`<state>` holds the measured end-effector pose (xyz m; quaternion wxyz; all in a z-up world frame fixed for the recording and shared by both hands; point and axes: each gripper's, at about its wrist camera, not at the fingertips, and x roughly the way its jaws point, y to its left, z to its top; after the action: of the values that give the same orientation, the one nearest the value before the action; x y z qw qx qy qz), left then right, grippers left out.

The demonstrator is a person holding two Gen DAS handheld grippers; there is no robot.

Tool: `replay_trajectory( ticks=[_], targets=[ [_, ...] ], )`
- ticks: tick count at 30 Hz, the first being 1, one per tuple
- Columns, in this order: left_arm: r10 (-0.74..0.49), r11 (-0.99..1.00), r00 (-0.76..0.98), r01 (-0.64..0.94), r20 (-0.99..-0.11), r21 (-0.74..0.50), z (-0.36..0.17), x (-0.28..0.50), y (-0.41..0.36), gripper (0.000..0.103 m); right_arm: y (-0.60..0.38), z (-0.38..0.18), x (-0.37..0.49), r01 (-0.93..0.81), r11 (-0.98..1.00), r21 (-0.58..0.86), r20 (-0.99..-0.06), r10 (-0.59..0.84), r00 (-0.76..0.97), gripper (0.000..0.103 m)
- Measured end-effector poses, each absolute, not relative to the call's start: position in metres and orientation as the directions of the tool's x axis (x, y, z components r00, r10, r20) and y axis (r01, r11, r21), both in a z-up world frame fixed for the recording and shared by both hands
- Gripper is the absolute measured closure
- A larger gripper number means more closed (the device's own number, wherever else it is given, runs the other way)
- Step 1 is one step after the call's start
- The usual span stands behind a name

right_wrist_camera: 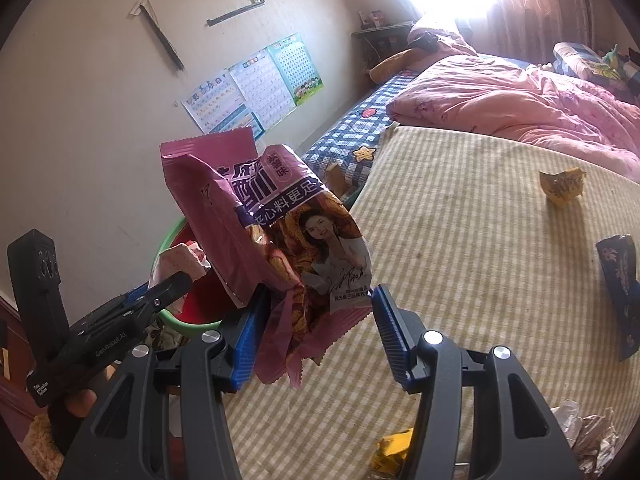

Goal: Collect trash
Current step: 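Carry both wrappers toward the red tub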

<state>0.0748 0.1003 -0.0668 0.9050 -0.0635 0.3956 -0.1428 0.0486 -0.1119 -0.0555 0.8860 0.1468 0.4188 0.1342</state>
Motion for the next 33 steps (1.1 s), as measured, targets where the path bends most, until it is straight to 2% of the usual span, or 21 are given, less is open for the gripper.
replay_trajectory(
  ticks=[33],
  targets=[
    [-0.28,0.96,0.641,0.19,-0.714,-0.206,-0.076,0.112,0.133,0.062,-0.052,-0.058,0.102,-0.163,0.923,0.348,-0.714,0.374,0.592,0.05]
  ],
)
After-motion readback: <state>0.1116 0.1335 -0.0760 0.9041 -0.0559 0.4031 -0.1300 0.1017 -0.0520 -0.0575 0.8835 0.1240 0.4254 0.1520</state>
